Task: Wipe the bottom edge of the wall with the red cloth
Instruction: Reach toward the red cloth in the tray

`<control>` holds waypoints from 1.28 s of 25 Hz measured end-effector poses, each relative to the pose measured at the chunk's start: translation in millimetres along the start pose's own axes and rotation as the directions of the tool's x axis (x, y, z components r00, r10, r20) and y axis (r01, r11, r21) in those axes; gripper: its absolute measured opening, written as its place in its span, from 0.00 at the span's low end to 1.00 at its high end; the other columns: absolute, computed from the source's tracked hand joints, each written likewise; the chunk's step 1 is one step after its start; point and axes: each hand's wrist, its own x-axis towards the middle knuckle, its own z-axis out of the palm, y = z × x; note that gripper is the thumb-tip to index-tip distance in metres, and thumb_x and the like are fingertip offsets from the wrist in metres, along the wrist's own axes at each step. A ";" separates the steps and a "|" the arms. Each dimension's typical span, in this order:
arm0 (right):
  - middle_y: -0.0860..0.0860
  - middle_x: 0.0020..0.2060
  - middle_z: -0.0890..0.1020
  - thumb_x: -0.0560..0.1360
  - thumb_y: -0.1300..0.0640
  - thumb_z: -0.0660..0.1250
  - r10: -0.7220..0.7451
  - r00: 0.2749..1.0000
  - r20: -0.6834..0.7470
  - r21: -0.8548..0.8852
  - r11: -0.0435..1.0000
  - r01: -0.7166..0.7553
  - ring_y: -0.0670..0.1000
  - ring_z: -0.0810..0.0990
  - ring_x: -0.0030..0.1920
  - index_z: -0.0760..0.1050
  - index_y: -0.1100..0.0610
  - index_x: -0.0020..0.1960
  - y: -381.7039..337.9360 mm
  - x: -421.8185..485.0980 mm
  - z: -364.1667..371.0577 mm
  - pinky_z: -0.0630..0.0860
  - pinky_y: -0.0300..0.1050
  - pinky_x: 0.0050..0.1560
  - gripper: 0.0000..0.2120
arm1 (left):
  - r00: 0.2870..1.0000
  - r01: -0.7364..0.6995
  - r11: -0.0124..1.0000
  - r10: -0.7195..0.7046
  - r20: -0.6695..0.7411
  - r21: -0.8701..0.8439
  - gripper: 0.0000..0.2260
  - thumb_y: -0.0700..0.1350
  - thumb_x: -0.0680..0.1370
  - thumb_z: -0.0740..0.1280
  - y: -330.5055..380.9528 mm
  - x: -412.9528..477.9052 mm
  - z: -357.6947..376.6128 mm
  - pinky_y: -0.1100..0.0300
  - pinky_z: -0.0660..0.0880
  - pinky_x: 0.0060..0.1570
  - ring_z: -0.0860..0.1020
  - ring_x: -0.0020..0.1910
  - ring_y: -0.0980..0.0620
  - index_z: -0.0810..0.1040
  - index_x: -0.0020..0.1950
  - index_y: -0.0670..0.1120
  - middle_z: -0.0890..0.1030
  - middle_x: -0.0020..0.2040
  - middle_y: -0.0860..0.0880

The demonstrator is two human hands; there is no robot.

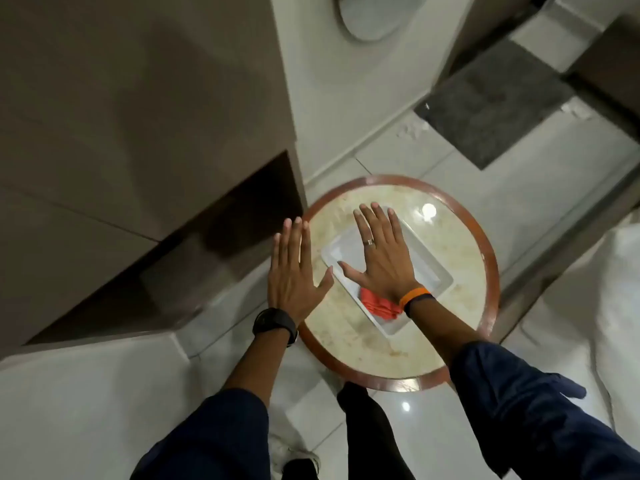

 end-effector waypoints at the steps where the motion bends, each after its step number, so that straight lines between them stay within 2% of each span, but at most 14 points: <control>1: 0.59 0.81 0.58 0.77 0.33 0.60 0.033 0.999 0.043 0.014 0.999 -0.034 0.60 0.52 0.82 0.53 0.61 0.81 12.2 -10.6 19.2 0.51 0.65 0.81 0.44 | 0.997 0.001 1.000 -0.001 0.075 -0.006 0.41 0.64 0.79 0.58 12.6 0.3 23.8 0.44 0.52 0.80 0.50 0.82 0.41 0.54 0.82 0.38 0.51 0.82 0.40; 3: 0.59 0.80 0.59 0.78 0.37 0.62 0.097 0.989 0.114 0.065 0.992 -0.104 0.61 0.54 0.82 0.55 0.59 0.81 37.8 -34.0 60.6 0.52 0.64 0.81 0.41 | 0.982 0.021 1.000 -0.020 0.186 -0.004 0.42 0.66 0.79 0.55 34.7 -3.4 70.1 0.44 0.53 0.80 0.49 0.82 0.41 0.52 0.82 0.38 0.50 0.83 0.40; 6: 0.60 0.80 0.61 0.79 0.36 0.60 0.186 0.946 0.267 0.062 0.976 -0.209 0.61 0.58 0.80 0.57 0.57 0.80 61.1 -75.4 122.6 0.55 0.61 0.81 0.38 | 0.945 0.032 0.999 -0.043 0.325 0.040 0.45 0.70 0.77 0.47 59.7 -18.8 131.5 0.44 0.53 0.80 0.49 0.82 0.40 0.50 0.83 0.38 0.49 0.83 0.39; 9: 0.60 0.80 0.60 0.82 0.37 0.53 0.214 0.907 0.362 0.037 0.969 -0.244 0.62 0.60 0.80 0.59 0.55 0.80 61.4 -96.1 160.1 0.60 0.61 0.79 0.33 | 0.921 0.069 0.993 -0.102 0.377 0.100 0.47 0.72 0.75 0.44 67.6 -30.2 160.4 0.45 0.54 0.80 0.49 0.82 0.40 0.48 0.83 0.39 0.48 0.82 0.38; 12: 0.61 0.80 0.61 0.83 0.41 0.49 0.263 0.892 0.367 0.045 0.953 -0.300 0.63 0.59 0.80 0.59 0.56 0.80 54.5 -102.2 174.4 0.60 0.63 0.79 0.30 | 0.899 0.093 0.994 -0.111 0.423 0.064 0.47 0.72 0.76 0.44 67.8 -36.6 171.7 0.46 0.57 0.79 0.49 0.82 0.41 0.49 0.82 0.38 0.47 0.82 0.38; 16: 0.64 0.78 0.62 0.83 0.47 0.60 0.270 0.885 0.380 -0.007 0.957 -0.289 0.67 0.60 0.79 0.59 0.58 0.80 51.8 -98.1 184.8 0.62 0.67 0.77 0.30 | 0.901 0.088 0.995 -0.099 0.421 0.047 0.47 0.72 0.76 0.47 63.8 -38.3 177.5 0.48 0.55 0.80 0.49 0.82 0.42 0.48 0.82 0.37 0.47 0.82 0.39; 19: 0.66 0.72 0.71 0.79 0.49 0.65 0.272 0.902 0.335 -0.026 0.960 -0.280 0.68 0.70 0.72 0.66 0.61 0.76 49.8 -91.3 188.2 0.70 0.66 0.71 0.29 | 0.903 0.078 0.997 -0.083 0.421 0.029 0.48 0.72 0.76 0.48 60.9 -38.6 180.1 0.47 0.55 0.80 0.48 0.82 0.42 0.48 0.83 0.37 0.47 0.83 0.39; 22: 0.63 0.59 0.79 0.74 0.55 0.72 0.278 0.931 0.238 -0.017 0.959 -0.282 0.65 0.77 0.58 0.73 0.62 0.69 56.7 -80.0 191.0 0.76 0.58 0.57 0.25 | 0.914 0.048 0.999 -0.037 0.403 -0.017 0.48 0.72 0.77 0.50 54.4 -40.4 179.3 0.48 0.53 0.80 0.47 0.83 0.43 0.48 0.82 0.36 0.46 0.83 0.39; 24: 0.63 0.48 0.81 0.77 0.58 0.69 0.285 0.954 0.092 0.018 0.958 -0.288 0.64 0.79 0.48 0.79 0.64 0.61 57.1 -72.1 193.9 0.76 0.56 0.46 0.15 | 0.930 0.036 0.999 -0.021 0.368 -0.034 0.47 0.70 0.77 0.54 43.6 -44.4 175.3 0.48 0.52 0.81 0.48 0.83 0.43 0.49 0.82 0.36 0.47 0.83 0.40; 26: 0.64 0.40 0.82 0.78 0.60 0.66 0.271 0.962 -0.030 0.051 0.962 -0.269 0.65 0.80 0.41 0.81 0.67 0.52 58.2 -65.9 191.0 0.78 0.56 0.39 0.11 | 0.946 0.051 0.997 -0.030 0.322 -0.055 0.45 0.67 0.78 0.58 29.0 -48.8 168.9 0.48 0.52 0.81 0.49 0.82 0.43 0.51 0.82 0.36 0.49 0.83 0.39; 27: 0.65 0.39 0.82 0.77 0.60 0.64 0.261 0.963 -0.059 0.069 0.964 -0.257 0.66 0.80 0.40 0.82 0.67 0.50 60.1 -64.3 185.6 0.79 0.57 0.37 0.11 | 0.953 0.053 0.997 -0.033 0.302 -0.058 0.45 0.67 0.78 0.59 21.7 -51.1 164.7 0.48 0.52 0.81 0.49 0.82 0.43 0.51 0.82 0.36 0.49 0.83 0.39; 29: 0.67 0.46 0.83 0.74 0.61 0.64 0.269 0.963 -0.029 0.139 0.955 -0.262 0.69 0.81 0.46 0.82 0.67 0.55 56.6 -62.5 168.2 0.80 0.58 0.43 0.14 | 0.963 0.046 0.998 -0.032 0.266 -0.045 0.45 0.67 0.78 0.58 1.4 -60.9 155.5 0.47 0.52 0.81 0.49 0.82 0.42 0.50 0.82 0.36 0.49 0.82 0.39; 31: 0.65 0.52 0.82 0.73 0.62 0.65 0.272 0.962 0.002 0.190 0.945 -0.268 0.68 0.78 0.54 0.80 0.64 0.61 46.2 -56.4 147.4 0.76 0.55 0.51 0.17 | 0.969 0.050 0.998 -0.042 0.244 -0.025 0.45 0.67 0.79 0.57 -23.7 -74.7 148.4 0.47 0.52 0.80 0.50 0.82 0.42 0.50 0.82 0.36 0.49 0.82 0.39; 32: 0.64 0.52 0.82 0.74 0.61 0.65 0.261 0.965 -0.023 0.215 0.944 -0.250 0.67 0.78 0.54 0.80 0.62 0.60 36.5 -52.5 136.5 0.75 0.54 0.51 0.16 | 0.970 0.063 0.998 -0.058 0.235 -0.015 0.45 0.67 0.79 0.57 -37.2 -83.2 145.2 0.47 0.52 0.80 0.50 0.82 0.42 0.50 0.82 0.36 0.49 0.82 0.39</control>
